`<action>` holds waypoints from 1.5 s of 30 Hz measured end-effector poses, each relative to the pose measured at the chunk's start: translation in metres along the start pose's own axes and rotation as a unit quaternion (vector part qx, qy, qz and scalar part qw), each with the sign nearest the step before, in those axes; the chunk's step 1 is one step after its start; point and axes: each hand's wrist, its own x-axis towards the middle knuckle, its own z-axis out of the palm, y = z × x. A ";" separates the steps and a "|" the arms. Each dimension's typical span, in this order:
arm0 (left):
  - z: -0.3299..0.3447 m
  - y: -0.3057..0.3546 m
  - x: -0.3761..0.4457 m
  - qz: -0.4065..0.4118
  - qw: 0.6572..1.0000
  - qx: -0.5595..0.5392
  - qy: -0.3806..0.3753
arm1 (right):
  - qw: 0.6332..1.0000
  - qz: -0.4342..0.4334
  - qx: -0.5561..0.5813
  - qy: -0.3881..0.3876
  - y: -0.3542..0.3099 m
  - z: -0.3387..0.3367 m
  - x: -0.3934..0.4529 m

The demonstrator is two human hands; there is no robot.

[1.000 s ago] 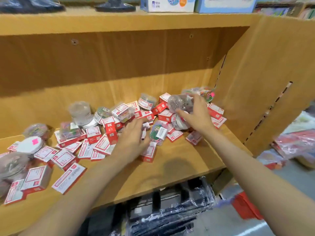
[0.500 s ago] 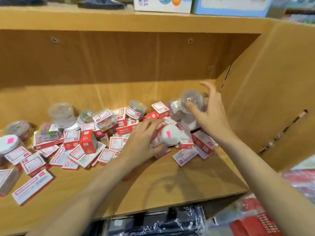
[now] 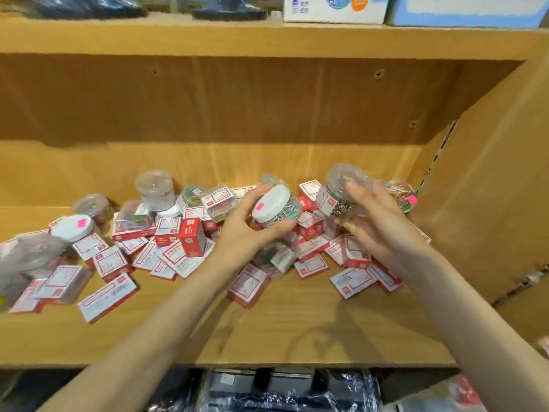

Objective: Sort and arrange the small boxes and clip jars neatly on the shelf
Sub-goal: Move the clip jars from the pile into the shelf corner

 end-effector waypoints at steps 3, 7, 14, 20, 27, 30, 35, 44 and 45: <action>-0.049 0.013 -0.018 0.024 0.998 0.006 0.056 | 0.998 -0.013 -0.038 -0.056 0.003 0.046 0.011; -0.132 0.018 -0.035 0.048 0.964 0.077 0.248 | 0.981 -0.019 -0.139 -0.130 0.028 0.122 0.028; -0.334 0.002 -0.084 0.017 0.889 0.157 0.431 | 0.946 -0.026 -0.277 -0.168 0.106 0.306 0.074; -0.461 -0.029 -0.101 -0.154 0.861 0.328 0.356 | 0.944 0.077 -0.273 -0.169 0.204 0.454 0.115; -0.500 -0.075 -0.100 -0.128 0.849 0.421 0.294 | 0.917 0.173 -0.322 -0.163 0.262 0.500 0.148; -0.498 -0.084 -0.090 -0.067 0.851 0.430 0.293 | 0.946 0.137 -0.278 -0.092 0.259 0.496 0.150; -0.496 -0.084 -0.074 -0.006 0.828 0.460 0.320 | 0.928 0.065 -0.351 -0.106 0.217 0.456 0.141; -0.445 -0.074 -0.100 0.035 0.920 0.384 0.069 | 0.777 0.023 -0.598 -0.195 0.169 0.380 0.126; -0.444 -0.075 -0.098 0.027 0.912 0.401 0.075 | 0.766 0.051 -0.588 -0.253 0.163 0.377 0.121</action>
